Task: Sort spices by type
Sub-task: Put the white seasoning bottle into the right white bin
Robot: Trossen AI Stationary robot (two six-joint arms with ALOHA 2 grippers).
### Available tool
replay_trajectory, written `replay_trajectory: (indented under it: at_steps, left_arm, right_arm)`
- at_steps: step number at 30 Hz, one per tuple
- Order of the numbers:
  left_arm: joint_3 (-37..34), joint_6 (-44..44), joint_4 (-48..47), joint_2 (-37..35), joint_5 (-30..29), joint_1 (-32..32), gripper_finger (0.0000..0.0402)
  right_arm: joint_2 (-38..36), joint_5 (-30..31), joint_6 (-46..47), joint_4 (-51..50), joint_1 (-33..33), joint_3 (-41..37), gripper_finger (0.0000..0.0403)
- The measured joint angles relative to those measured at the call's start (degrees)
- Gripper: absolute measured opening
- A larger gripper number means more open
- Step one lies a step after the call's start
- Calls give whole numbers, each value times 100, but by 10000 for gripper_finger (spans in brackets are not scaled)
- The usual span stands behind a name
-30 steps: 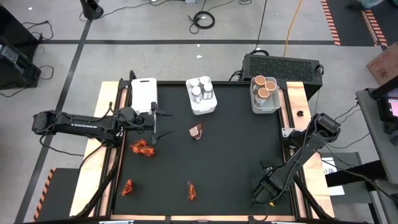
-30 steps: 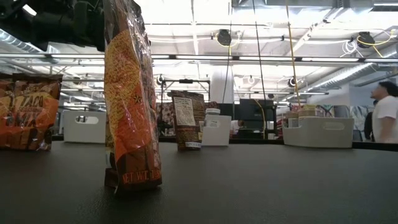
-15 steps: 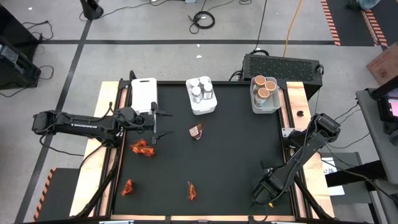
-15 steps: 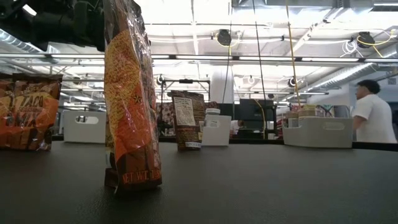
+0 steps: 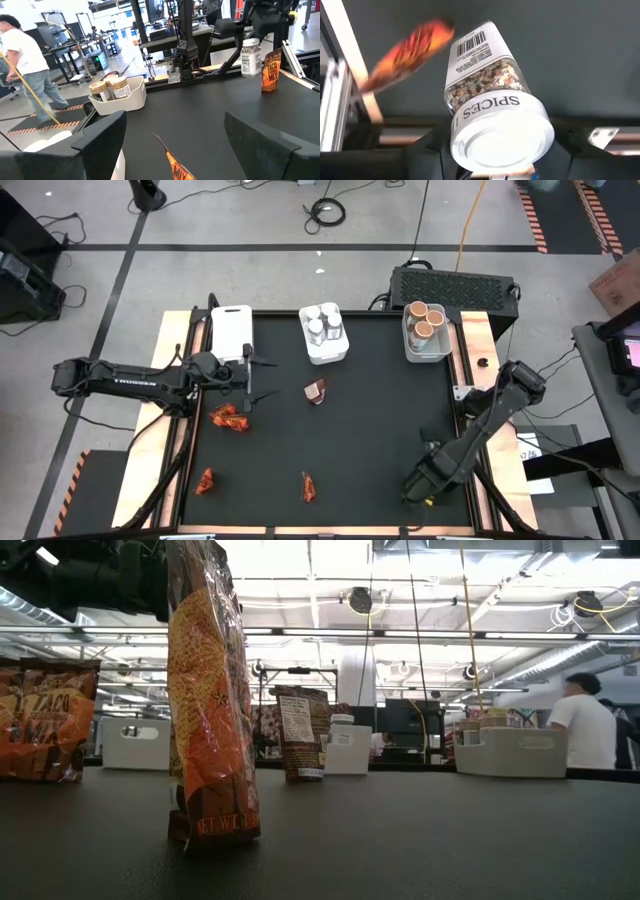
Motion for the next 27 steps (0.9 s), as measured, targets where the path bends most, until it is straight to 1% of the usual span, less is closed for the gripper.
replay_trajectory:
  at_steps: [3, 6, 9, 13, 19, 23, 27]
  left_arm:
    - [0, 2, 0, 0, 0, 0, 338]
    - [0, 2, 0, 0, 0, -1, 338]
    - [0, 2, 0, 0, 0, 0, 338]
    - [0, 2, 0, 0, -2, 0, 338]
    - [0, 4, -2, 0, -2, -1, 338]
    - [-2, 2, -3, -2, -2, 0, 338]
    - [-2, 4, -4, -1, -4, 0, 338]
  right_arm:
    - [0, 410, -223, -5, -378, 268, 180]
    - [0, 628, -526, -25, -884, 525, 185]
    - [-2, 940, -806, -95, -1494, 772, 190]
    - [-2, 1345, -1249, -74, -2458, 1050, 184]
    - [-4, 1389, -1593, 455, -4130, 1271, 186]
    - [-6, 1365, -1827, 1322, -5209, 1432, 192]
    - [46, 894, -2877, 2170, -5950, 1557, 191]
